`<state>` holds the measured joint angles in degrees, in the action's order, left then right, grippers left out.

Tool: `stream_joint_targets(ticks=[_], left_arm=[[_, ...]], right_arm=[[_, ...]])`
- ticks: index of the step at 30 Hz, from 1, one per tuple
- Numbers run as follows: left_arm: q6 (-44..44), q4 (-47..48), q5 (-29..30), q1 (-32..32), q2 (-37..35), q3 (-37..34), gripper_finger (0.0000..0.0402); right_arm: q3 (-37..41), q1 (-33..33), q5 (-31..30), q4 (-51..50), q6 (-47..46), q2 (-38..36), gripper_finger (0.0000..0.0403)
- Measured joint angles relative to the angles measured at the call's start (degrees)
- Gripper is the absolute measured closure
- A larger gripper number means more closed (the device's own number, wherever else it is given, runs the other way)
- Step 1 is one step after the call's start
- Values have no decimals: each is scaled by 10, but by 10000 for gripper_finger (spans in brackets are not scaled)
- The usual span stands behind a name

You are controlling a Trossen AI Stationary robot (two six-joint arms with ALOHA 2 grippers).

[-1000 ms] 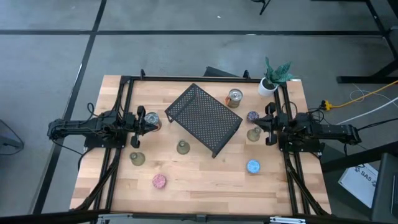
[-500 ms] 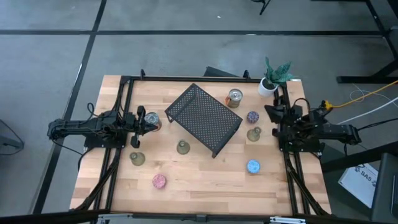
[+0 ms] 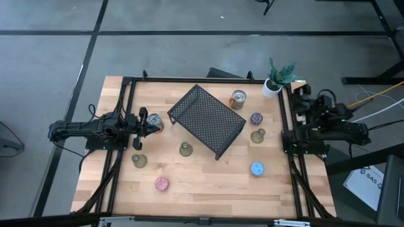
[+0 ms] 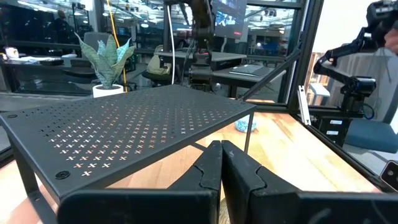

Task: Pick & Place candle stick holders
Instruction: Put the left brown scented candle on the shelf

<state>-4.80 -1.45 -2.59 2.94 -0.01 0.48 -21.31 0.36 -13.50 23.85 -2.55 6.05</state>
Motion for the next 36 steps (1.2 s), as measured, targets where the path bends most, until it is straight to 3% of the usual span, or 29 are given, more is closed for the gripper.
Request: stream_joint_targets(ticks=[21, 28, 36], left_arm=[[0, 0, 0, 0, 0, 0, 400], [0, 0, 0, 0, 0, 0, 400], [0, 0, 0, 0, 0, 0, 400]], right_arm=[[-369, 0, 0, -252, 0, 195, 397], [-424, 0, 0, -266, 0, 248, 397], [-430, 0, 0, -294, 0, 273, 397]])
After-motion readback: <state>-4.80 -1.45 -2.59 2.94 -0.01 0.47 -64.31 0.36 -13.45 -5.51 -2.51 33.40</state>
